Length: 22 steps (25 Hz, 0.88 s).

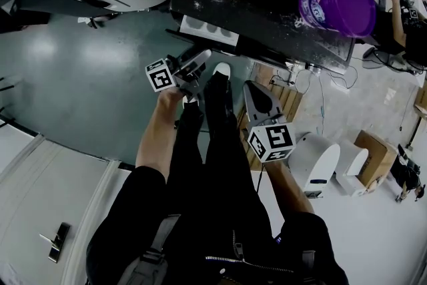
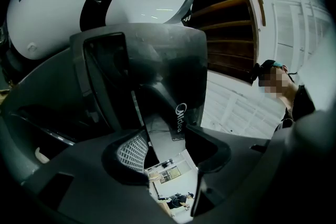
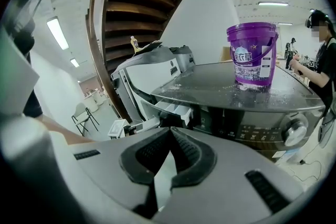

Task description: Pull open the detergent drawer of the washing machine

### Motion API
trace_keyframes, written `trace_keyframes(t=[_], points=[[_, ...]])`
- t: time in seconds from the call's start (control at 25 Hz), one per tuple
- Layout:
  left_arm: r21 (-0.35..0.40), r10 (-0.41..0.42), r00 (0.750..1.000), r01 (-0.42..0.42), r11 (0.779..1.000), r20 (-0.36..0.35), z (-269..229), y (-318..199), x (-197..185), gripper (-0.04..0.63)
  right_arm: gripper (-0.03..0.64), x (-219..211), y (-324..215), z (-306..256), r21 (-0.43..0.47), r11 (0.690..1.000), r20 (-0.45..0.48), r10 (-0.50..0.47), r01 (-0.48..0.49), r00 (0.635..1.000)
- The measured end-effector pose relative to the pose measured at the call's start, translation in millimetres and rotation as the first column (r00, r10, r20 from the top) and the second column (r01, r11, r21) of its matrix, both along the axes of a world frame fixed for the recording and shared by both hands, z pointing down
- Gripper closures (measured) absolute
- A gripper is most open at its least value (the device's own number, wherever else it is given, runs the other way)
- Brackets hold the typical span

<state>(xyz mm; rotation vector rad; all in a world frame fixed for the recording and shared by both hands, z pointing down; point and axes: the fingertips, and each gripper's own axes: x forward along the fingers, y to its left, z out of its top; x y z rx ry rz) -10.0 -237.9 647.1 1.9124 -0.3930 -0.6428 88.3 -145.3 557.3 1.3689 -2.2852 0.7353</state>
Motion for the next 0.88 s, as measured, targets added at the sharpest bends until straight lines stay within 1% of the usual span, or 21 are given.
trace_keyframes(t=[0.36,0.56,0.88], points=[[-0.013,0.011,1.000,-0.011,1.000,-0.008,1,30,-6,0.379,0.612,2,8,-6,0.018,1.000,0.006,0.009,-0.009,1.000],[-0.039,0.022,1.000,-0.022,0.999,-0.012,6,49,-11,0.379,0.612,4,14,-5,0.018,1.000,0.007,0.016,-0.016,1.000],[-0.049,0.027,0.999,-0.028,0.998,-0.017,6,79,-17,0.383,0.612,5,25,-9,0.031,0.999,-0.003,0.013,-0.013,1.000]])
